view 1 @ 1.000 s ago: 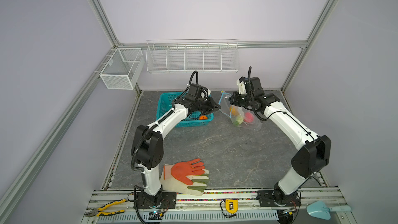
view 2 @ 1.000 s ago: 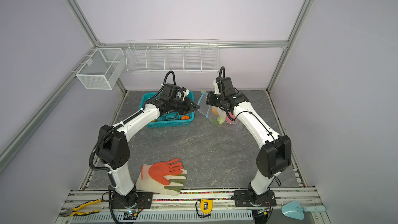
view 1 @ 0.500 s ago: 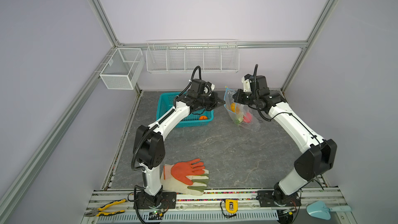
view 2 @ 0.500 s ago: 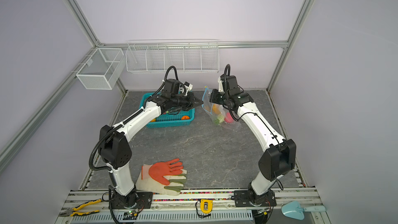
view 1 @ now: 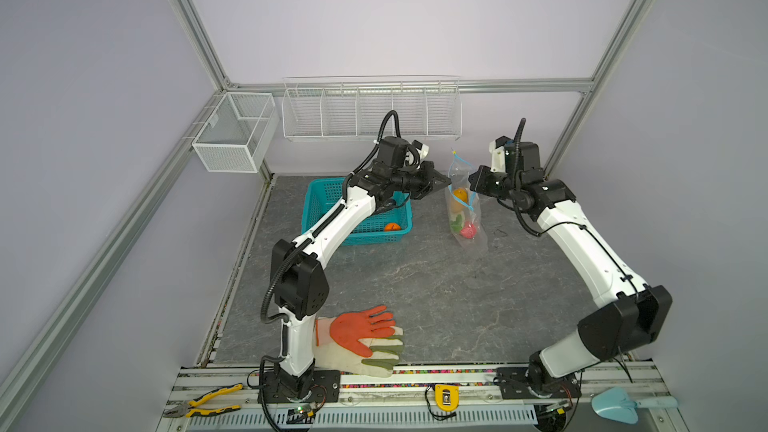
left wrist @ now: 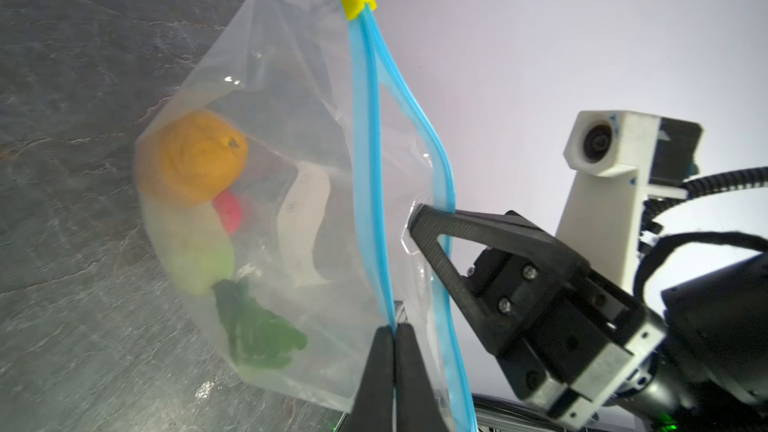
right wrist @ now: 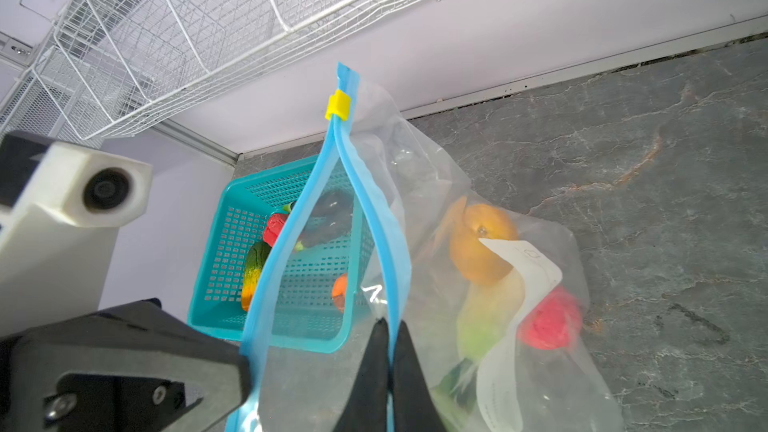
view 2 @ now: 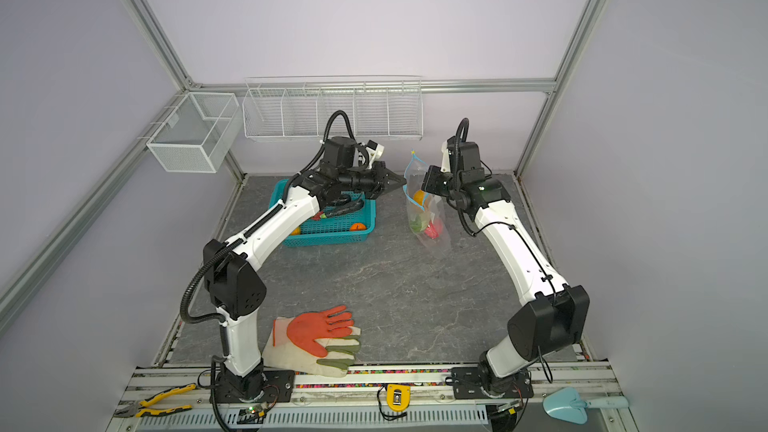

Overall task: Place the food in the zip-top bag and seal the zipper
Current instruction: 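Lift the bag by its zipper with both grippers to settle the contents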

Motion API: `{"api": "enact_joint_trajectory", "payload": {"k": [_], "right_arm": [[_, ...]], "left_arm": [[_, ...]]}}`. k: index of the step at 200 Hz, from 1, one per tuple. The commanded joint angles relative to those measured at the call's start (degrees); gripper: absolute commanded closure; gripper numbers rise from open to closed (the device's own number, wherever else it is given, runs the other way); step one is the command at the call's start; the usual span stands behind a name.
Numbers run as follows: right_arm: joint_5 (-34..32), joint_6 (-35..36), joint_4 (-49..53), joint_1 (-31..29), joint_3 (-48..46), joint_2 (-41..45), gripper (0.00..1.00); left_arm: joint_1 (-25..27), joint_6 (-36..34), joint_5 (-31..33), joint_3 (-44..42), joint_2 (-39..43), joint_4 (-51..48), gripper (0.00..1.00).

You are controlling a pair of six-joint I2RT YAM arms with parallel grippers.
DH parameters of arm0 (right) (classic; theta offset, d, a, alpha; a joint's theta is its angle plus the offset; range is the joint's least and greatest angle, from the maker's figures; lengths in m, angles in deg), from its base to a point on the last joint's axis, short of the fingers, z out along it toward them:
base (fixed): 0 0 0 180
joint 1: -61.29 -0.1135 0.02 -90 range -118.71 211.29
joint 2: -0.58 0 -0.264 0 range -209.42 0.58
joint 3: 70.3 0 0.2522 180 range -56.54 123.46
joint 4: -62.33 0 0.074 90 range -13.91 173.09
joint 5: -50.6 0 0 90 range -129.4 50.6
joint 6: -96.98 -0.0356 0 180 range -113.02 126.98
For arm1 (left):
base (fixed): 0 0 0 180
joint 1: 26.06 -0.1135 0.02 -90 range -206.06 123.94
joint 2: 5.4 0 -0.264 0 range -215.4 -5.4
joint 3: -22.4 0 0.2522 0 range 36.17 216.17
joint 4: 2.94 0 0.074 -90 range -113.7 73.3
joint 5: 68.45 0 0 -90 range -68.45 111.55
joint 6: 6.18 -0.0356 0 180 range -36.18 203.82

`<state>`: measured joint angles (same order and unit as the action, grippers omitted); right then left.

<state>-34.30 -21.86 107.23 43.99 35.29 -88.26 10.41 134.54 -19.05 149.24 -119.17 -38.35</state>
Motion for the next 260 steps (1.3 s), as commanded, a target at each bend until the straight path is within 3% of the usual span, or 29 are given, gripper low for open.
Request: {"api": "enact_joint_trajectory", "payload": {"k": [1,106,235,260], "right_arm": [[-0.97,0.80,0.26,1.20,-1.04,1.99,0.94],[-0.28,-0.14,-0.75,6.74,-3.98,6.10,0.94],[-0.08,0.02,-0.76,12.62,-5.35,8.21,0.93],[-0.02,0.23,-0.51,13.35,-5.60,8.58,0.93]], "left_arm": [[0.74,1.57,-1.48,4.43,-1.78,0.23,1.00],[3.79,4.52,-2.00,19.03,-7.06,-1.54,1.00],[5.87,9.49,-2.75,22.01,-13.72,4.43,1.00],[7.12,11.77,-2.38,19.07,-14.26,8.24,1.00]]}}
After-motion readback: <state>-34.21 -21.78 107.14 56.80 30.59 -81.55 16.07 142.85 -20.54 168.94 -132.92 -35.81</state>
